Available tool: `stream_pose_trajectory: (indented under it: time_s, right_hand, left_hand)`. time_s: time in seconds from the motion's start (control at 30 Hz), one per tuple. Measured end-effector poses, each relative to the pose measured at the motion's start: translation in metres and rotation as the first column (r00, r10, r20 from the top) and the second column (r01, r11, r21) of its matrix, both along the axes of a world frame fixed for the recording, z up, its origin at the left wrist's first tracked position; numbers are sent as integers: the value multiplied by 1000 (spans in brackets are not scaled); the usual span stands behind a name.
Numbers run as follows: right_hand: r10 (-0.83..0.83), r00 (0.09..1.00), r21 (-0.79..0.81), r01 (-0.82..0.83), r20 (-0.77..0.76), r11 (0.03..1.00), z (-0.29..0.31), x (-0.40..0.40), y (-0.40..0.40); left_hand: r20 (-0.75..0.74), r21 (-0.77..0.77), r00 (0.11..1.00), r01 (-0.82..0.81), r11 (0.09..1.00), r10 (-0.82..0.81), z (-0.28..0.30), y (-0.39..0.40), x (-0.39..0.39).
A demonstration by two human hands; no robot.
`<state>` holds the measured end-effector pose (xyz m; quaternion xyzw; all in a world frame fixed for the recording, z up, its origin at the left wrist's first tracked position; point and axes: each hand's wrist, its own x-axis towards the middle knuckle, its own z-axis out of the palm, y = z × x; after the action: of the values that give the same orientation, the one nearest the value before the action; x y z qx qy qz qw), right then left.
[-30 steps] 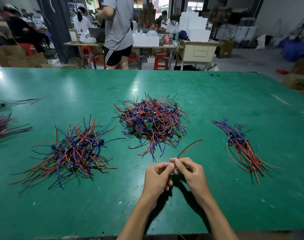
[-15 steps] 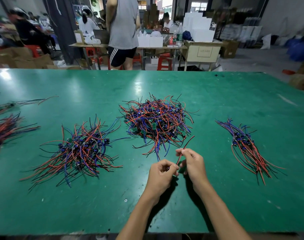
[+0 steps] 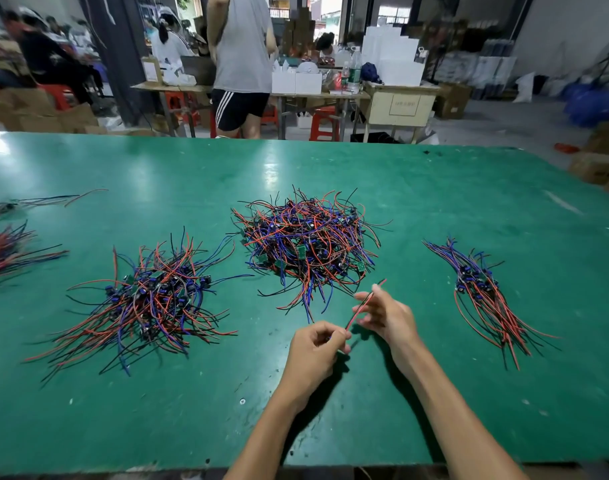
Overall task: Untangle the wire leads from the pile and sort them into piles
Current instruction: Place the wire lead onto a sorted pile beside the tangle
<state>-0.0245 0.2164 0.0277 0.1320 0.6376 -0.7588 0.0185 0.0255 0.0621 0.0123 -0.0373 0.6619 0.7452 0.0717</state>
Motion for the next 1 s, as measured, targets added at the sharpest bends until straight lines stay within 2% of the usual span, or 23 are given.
stream_pose_trajectory:
  time_s: [0.07, 0.13, 0.2, 0.33, 0.4, 0.47, 0.53, 0.6, 0.8, 1.0]
  right_hand:
    - [185, 975, 152, -166, -122, 974, -6, 15, -1]
    - [252, 942, 262, -192, -220, 946, -12, 25, -1]
    - [148, 955, 259, -80, -257, 963, -15, 27, -2]
    - [-130, 979, 35, 137, -158, 990, -11, 21, 0]
    - [-185, 972, -20, 184, -148, 983, -9, 18, 0]
    - [-230, 962, -45, 226, -147, 973, -9, 18, -3]
    - [-296, 946, -106, 283, -135, 953, -10, 18, -4]
    - [-340, 931, -180, 315, -129, 932, -10, 18, -4]
    - [-383, 913, -245, 343, -141, 907, -9, 19, -6]
    - [-337, 931, -215, 303, -143, 928, -12, 21, -4]
  left_hand:
    - [27, 77, 1000, 8, 997, -10, 0, -1, -1]
    - [4, 93, 999, 46, 995, -47, 2, -3, 0]
    - [-22, 97, 995, 101, 990, -100, 4, -6, 1]
    - [17, 148, 983, 180, 972, -184, 5, -11, -1]
    - [22, 43, 968, 248, 968, -249, 10, -17, -5]
    - [27, -142, 961, 275, 951, -274, 15, -28, -11]
    - [-10, -326, 971, 222, 919, -238, 17, -41, -18]
    - [-78, -409, 981, 129, 903, -176, 16, -53, -22]
    - [-126, -233, 992, -44, 971, 15, 8, -61, -21]
    - [-127, -118, 984, -141, 983, 126, 4, -63, -20]
